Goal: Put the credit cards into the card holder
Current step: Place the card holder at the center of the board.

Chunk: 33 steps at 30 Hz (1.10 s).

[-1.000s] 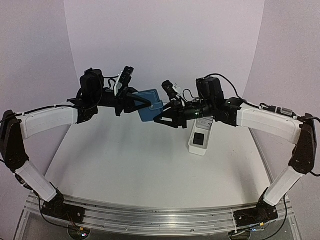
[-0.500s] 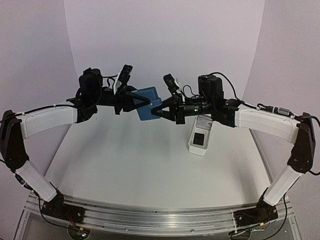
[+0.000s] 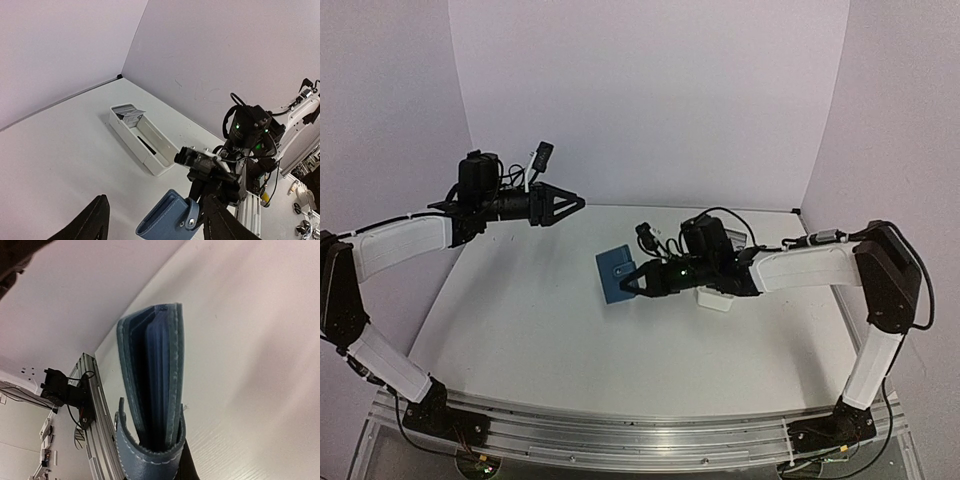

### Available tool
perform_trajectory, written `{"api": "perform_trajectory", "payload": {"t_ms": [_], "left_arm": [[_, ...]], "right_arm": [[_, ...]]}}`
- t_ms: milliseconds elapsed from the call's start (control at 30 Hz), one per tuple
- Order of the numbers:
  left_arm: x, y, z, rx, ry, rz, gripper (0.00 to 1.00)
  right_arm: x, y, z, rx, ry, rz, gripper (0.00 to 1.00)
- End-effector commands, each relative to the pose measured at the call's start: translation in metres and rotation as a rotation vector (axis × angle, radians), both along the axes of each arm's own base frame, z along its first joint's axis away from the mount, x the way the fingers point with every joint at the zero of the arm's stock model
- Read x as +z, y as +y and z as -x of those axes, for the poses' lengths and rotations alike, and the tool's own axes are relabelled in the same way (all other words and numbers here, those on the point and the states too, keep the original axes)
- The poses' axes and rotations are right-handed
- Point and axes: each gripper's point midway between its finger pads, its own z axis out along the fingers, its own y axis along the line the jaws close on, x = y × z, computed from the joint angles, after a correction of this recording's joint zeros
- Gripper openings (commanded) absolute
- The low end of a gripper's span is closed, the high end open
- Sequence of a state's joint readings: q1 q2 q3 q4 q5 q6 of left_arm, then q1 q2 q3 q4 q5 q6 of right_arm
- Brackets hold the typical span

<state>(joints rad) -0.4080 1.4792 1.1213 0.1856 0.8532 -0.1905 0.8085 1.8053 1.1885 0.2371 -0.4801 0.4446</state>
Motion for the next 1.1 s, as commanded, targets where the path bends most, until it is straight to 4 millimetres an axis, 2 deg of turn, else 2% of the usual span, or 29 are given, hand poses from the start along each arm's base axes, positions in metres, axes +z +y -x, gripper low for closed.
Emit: {"api": "perform_trajectory", "payload": {"t_ms": [0,67,100,133,167,200,233,267,333,400,533,633,833,967,1067], "left_arm": [[-0.015,0.009,0.013,0.041,0.064,-0.040,0.54],[-0.029,0.004,0.032,-0.037,0.124,-0.034,0.46],[-0.051,-0.004,0.048,-0.092,0.194,-0.048,0.44],[-0.062,-0.008,0.057,-0.122,0.223,-0.056,0.43],[-0.079,-0.017,0.074,-0.183,0.276,-0.068,0.43],[-0.083,-0.019,0.076,-0.190,0.287,-0.072,0.43],[-0.097,-0.029,0.093,-0.263,0.331,-0.077,0.44],[-0.108,-0.036,0.099,-0.281,0.364,-0.086,0.46],[-0.120,-0.039,0.095,-0.264,0.400,-0.074,0.49],[-0.121,-0.044,0.085,-0.252,0.379,-0.056,0.49],[-0.125,-0.052,0.076,-0.263,0.390,-0.038,0.44],[-0.115,-0.053,0.075,-0.277,0.343,-0.011,0.39],[-0.101,-0.058,0.064,-0.259,0.324,0.035,0.40],[-0.106,-0.062,0.056,-0.238,0.347,0.023,0.38],[-0.104,-0.064,0.052,-0.241,0.352,0.029,0.34]], "right_arm": [[0.000,0.011,-0.006,-0.093,0.022,-0.108,0.00],[-0.003,0.011,-0.005,-0.083,0.009,-0.130,0.00],[-0.007,0.011,-0.002,-0.071,0.003,-0.145,0.00],[-0.007,0.011,-0.001,-0.066,-0.004,-0.158,0.00],[-0.006,0.012,0.001,-0.055,-0.012,-0.185,0.00],[-0.005,0.012,0.001,-0.052,-0.015,-0.193,0.00],[-0.005,0.013,0.002,-0.047,-0.019,-0.214,0.00],[-0.008,0.014,0.003,-0.041,-0.007,-0.219,0.00],[-0.012,0.016,0.004,-0.032,0.011,-0.220,0.00],[-0.012,0.017,0.006,-0.021,0.014,-0.236,0.00],[-0.010,0.017,0.007,-0.016,0.003,-0.244,0.00],[-0.008,0.017,0.009,-0.005,-0.001,-0.249,0.00],[-0.006,0.019,0.009,0.008,-0.013,-0.253,0.00],[-0.004,0.020,0.010,0.018,-0.018,-0.255,0.00],[-0.006,0.021,0.011,0.025,-0.011,-0.254,0.00]]}}
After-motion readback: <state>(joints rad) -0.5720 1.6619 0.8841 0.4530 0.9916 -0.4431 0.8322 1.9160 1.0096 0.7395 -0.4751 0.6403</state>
